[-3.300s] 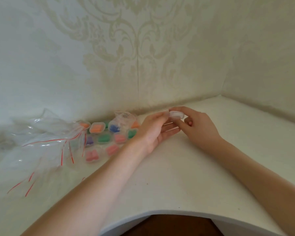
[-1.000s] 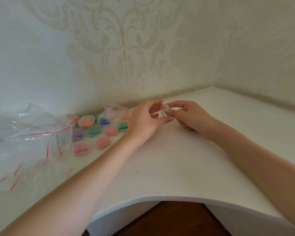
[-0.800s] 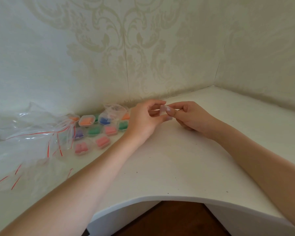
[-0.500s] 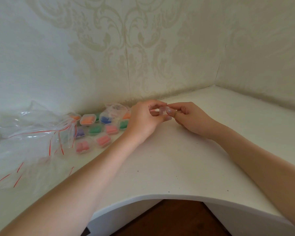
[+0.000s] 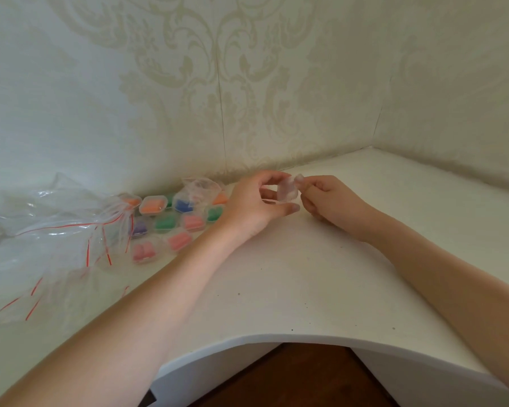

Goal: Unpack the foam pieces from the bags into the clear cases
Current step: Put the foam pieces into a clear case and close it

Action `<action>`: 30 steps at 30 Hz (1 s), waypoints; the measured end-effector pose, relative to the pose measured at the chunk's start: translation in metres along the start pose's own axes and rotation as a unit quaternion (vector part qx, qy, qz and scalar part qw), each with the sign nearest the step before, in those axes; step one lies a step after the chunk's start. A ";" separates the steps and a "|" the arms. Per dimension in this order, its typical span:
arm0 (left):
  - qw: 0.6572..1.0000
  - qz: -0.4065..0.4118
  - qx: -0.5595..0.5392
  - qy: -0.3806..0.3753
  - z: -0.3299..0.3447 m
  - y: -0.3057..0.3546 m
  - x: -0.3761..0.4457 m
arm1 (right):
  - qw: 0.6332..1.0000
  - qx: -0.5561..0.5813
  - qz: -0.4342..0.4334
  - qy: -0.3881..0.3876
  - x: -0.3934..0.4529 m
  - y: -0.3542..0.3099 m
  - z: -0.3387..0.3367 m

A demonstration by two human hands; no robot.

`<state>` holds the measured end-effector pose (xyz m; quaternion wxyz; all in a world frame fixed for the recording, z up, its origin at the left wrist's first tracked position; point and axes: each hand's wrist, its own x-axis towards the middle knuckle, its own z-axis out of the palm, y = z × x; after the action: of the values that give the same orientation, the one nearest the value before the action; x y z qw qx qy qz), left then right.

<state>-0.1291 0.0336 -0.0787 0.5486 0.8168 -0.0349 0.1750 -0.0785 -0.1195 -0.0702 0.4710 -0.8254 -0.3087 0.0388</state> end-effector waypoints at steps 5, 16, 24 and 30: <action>0.997 -0.039 -0.058 0.013 -0.001 -0.001 0.000 | 0.999 -0.007 -0.003 0.043 0.002 0.000 -0.003; 0.906 -0.191 -0.377 -0.021 -0.006 0.005 0.004 | 0.991 -0.074 -0.082 0.080 -0.001 -0.003 -0.002; 0.912 -0.166 -0.373 -0.027 -0.004 -0.002 0.006 | 0.968 -0.215 -0.094 0.089 -0.001 -0.003 0.001; 0.911 -0.162 -0.377 -0.038 -0.006 -0.003 0.007 | 0.951 -0.271 -0.096 0.112 -0.003 -0.005 0.003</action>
<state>-0.1237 0.0408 -0.0772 0.8348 0.5498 0.0135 0.0268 -0.0841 -0.1172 -0.0687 0.2627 -0.8874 -0.3306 -0.1849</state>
